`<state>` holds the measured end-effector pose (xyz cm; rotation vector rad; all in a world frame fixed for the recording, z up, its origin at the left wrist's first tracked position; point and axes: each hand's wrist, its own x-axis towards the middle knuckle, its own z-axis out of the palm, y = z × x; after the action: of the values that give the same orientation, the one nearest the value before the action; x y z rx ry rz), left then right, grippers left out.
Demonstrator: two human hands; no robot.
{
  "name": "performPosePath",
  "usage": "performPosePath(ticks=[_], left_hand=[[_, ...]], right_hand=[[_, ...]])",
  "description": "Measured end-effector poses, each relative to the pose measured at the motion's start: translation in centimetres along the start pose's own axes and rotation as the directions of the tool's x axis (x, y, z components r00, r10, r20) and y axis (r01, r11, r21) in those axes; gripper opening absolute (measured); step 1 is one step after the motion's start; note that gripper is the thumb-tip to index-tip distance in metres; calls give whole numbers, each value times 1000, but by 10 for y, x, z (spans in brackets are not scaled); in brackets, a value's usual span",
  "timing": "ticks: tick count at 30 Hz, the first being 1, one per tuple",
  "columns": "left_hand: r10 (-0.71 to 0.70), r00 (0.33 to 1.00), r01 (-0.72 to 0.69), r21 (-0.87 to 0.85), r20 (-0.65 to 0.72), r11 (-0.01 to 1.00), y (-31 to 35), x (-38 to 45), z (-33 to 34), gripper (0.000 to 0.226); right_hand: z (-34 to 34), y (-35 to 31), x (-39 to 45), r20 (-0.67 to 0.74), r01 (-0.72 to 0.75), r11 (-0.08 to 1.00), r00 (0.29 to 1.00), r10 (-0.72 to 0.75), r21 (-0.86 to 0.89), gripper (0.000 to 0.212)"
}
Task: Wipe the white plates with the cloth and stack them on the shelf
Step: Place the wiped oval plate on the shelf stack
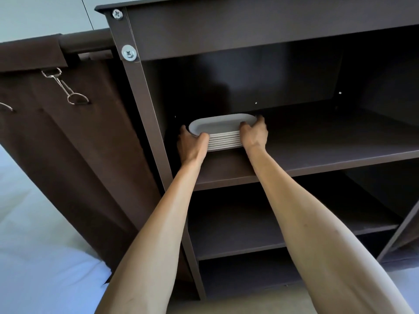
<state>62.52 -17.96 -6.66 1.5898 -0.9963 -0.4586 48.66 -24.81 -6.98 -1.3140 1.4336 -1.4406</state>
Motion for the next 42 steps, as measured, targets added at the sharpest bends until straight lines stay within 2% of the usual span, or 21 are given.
performPosePath(ticks=[2, 4, 7, 10, 15, 19, 22, 26, 27, 29, 31, 33, 34, 36, 39, 42], left_hand=[[-3, 993, -6, 71, 121, 997, 1, 0, 2, 96], [8, 983, -33, 139, 181, 990, 1, 0, 6, 108], [23, 987, -49, 156, 161, 987, -1, 3, 9, 106], [53, 990, -71, 145, 129, 987, -2, 4, 10, 81], [49, 994, -61, 112, 102, 992, -3, 4, 7, 71], [69, 993, -80, 125, 95, 989, -1, 3, 5, 90], [69, 985, -91, 140, 157, 986, -3, 5, 8, 90], [74, 983, -98, 145, 166, 985, -3, 5, 8, 111], [79, 988, -98, 138, 132, 986, 0, 0, 6, 115], [161, 987, -158, 148, -10, 976, 3, -10, 3, 104], [278, 958, -246, 287, -75, 926, 4, -15, 3, 88], [278, 959, -268, 481, 52, 835, 4, -14, 6, 72], [238, 963, -266, 540, 122, 798, 4, -14, 9, 65], [214, 960, -279, 609, 178, 743, 6, -14, 13, 58], [335, 926, -362, 664, 175, 654, 5, -15, 15, 66], [357, 893, -439, 700, 273, 564, 3, -12, 16, 66]], right_hand=[[-1, 0, -1, -42, -2, 1000, 999, 3, 14, 58], [-3, 1, -2, -85, 3, 1000, 996, -2, 3, 54], [-5, 1, -3, -142, -5, 1000, 990, 4, -6, 49], [-6, 2, -4, -149, 3, 1000, 989, -6, -16, 48], [-6, 1, -5, -118, 10, 1000, 993, -12, -21, 60], [-2, 1, -2, -25, 44, 991, 999, -48, -124, 69], [-1, 3, 0, -30, 51, 989, 998, -56, -141, 64], [0, 5, 1, -40, 53, 988, 997, -59, -145, 67], [2, 4, -1, -60, 68, 984, 995, -78, -164, 69], [1, -1, -9, -139, 167, 950, 968, -209, -263, 69], [-2, -4, -17, -163, 308, 860, 902, -400, -407, 67], [-5, -4, -20, -29, 397, 747, 874, -486, -533, 62], [-8, -2, -19, 65, 412, 709, 885, -461, -572, 58], [-16, 1, -16, 213, 418, 665, 904, -370, -619, 51], [-32, 3, -16, 264, 453, 622, 888, -376, -639, 54], [-42, 6, -19, 315, 454, 613, 891, -327, -646, 56]])
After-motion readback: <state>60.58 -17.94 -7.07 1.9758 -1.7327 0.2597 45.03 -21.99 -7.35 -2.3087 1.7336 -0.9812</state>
